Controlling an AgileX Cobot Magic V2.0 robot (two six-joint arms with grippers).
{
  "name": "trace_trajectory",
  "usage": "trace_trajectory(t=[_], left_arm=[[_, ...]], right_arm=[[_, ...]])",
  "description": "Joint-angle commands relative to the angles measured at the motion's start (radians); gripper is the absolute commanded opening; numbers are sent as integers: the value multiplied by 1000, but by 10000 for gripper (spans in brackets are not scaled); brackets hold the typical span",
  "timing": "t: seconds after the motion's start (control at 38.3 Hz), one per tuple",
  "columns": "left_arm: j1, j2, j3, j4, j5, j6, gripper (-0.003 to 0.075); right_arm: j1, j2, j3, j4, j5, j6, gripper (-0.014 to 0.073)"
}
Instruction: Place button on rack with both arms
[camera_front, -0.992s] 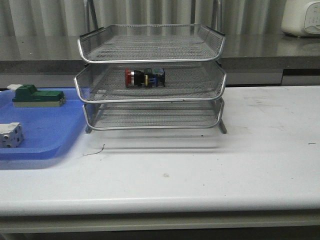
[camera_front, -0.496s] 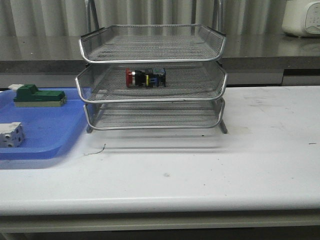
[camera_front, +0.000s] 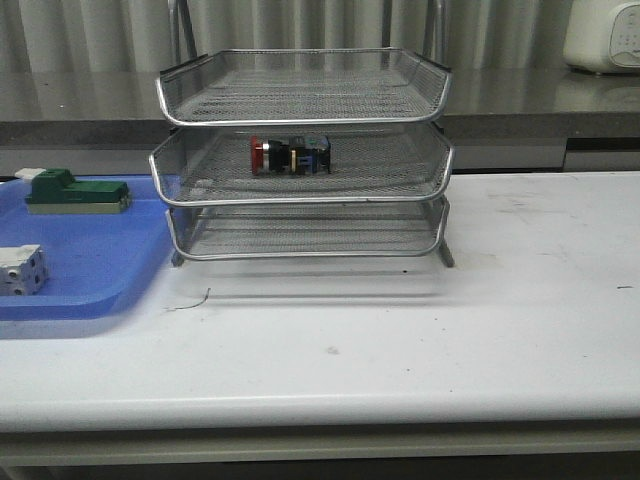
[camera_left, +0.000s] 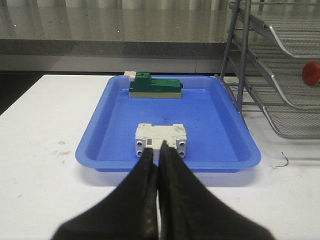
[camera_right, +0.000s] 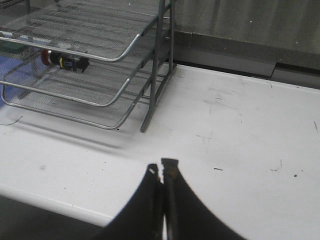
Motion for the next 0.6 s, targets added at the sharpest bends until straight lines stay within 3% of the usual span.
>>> trace_trajectory(t=[0.0, 0.57], left_arm=[[1, -22, 11, -1, -74, -13, -19], [1, -22, 11, -1, -74, -13, -19]], right_arm=[[-6, 6, -26, 6, -80, -1, -60], [-5, -56, 26, -5, -120, -2, -60]])
